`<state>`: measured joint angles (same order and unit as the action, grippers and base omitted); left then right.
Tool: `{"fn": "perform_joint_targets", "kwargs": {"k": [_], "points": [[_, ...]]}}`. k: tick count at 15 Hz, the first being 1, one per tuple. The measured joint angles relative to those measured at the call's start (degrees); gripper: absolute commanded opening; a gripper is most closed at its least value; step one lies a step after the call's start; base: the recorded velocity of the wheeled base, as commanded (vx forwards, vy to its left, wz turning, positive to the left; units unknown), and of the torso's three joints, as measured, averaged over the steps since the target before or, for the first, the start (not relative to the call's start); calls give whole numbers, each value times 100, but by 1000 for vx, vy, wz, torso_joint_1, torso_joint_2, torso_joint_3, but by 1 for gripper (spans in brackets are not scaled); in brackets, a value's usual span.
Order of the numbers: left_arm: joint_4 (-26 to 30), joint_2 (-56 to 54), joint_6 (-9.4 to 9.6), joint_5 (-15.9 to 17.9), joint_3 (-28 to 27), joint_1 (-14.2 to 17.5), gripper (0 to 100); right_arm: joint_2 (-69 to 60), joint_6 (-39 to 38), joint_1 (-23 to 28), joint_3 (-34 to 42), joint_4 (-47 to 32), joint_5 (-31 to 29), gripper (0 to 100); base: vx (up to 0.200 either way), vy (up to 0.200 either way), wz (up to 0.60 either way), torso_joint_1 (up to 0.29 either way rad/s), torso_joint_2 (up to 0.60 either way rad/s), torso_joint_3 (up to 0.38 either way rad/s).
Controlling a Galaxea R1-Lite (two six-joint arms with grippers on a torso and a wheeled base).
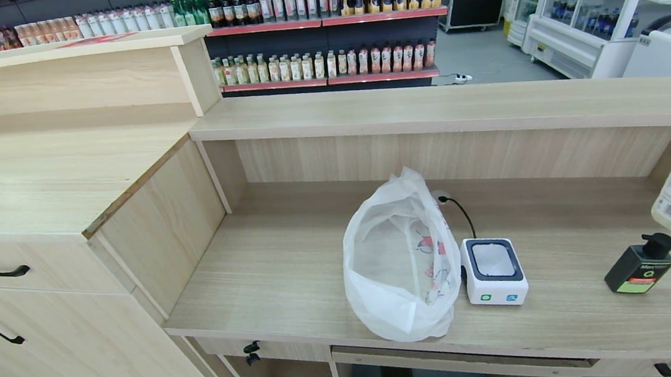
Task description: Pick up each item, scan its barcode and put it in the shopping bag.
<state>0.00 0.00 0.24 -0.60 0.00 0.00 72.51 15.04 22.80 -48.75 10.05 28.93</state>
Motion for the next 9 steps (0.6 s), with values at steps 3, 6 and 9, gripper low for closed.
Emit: {"fn": "perform_joint_targets", "kwargs": {"k": [3, 6, 9], "points": [[0, 0, 0, 0, 0, 0, 0, 98, -456, -557, 254, 1313, -1237, 0, 0, 0, 0, 0, 0, 0], [0, 0, 2, 0, 0, 0, 0, 161, -211, -1224, 942, 2498, -1960, 0, 0, 0, 0, 0, 0, 0], [0, 0, 0, 0, 0, 0, 0, 194, 299, -1490, 1139, 2647, -2345, 0, 0, 0, 0, 0, 0, 0]]}}
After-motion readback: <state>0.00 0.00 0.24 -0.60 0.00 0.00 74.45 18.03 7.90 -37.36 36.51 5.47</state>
